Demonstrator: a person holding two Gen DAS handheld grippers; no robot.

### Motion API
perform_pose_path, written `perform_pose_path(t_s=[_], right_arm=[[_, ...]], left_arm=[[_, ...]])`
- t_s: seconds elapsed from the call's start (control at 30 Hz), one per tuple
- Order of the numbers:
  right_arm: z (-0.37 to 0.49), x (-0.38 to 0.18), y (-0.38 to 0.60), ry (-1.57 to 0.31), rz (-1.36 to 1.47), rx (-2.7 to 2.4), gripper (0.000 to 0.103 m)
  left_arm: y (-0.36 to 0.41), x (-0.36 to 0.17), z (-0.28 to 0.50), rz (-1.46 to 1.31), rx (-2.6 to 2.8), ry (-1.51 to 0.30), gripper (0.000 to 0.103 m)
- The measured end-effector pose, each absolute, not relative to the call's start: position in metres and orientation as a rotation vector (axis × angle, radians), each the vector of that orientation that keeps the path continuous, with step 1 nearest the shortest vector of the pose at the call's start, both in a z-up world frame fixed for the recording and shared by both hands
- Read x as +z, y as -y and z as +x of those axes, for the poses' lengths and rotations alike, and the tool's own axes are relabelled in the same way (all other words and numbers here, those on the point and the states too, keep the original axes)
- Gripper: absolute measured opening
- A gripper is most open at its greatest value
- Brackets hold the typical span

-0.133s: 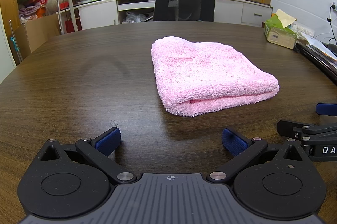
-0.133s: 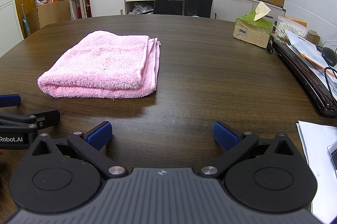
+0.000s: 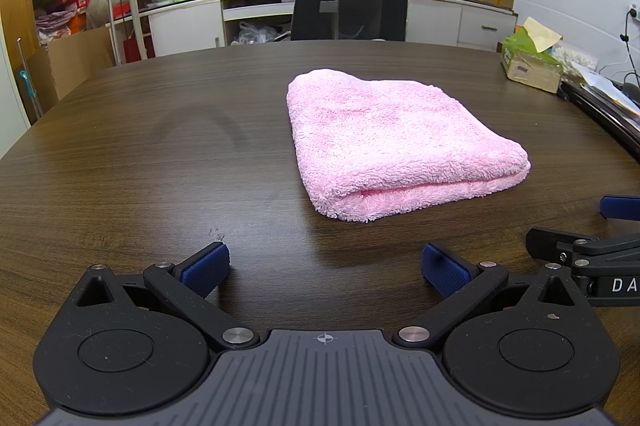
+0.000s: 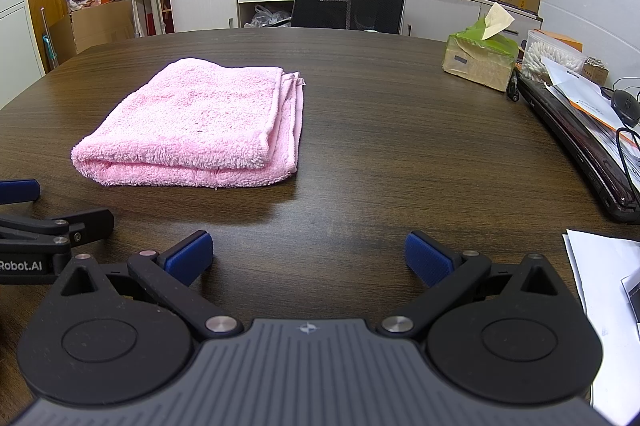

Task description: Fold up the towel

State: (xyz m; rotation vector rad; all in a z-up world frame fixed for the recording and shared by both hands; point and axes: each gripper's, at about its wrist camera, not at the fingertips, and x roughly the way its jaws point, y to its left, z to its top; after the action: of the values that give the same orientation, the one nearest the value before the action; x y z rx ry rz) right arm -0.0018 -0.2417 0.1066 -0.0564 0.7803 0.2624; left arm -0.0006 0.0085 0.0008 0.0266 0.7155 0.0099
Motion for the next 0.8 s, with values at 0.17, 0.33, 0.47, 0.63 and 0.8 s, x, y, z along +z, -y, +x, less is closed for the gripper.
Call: perform_pose_path(t_s=[0.17,0.33,0.47,0.63,0.8], right_arm=[[-0.002,0.107,0.242,-0.78,-0.057,0.262,0.103],[-0.002,0.107,0.242,-0.78,-0.056,0.262,0.103],[-0.002,0.107,0.242,-0.78,-0.056,0.262,0.103],[-0.002,0.107,0.242,-0.78,-0.057,0.263,0.103],[-0.001,0.106,0.243,-0.78,-0.058,0.269,0.103]], left_arm=[[-0.017,0.001,0.001,0.034,0.021,-0.719,0.103],[-0.03,0.001,0.0,0.014,0.08,-0.717,0.103],[-0.032,0.001,0.002,0.005,0.105,-0.716,0.103],[-0.041,0.004,0.001,0.001,0.114,-0.714,0.103],[-0.041,0.005,-0.001,0.002,0.112,-0.705,0.103]])
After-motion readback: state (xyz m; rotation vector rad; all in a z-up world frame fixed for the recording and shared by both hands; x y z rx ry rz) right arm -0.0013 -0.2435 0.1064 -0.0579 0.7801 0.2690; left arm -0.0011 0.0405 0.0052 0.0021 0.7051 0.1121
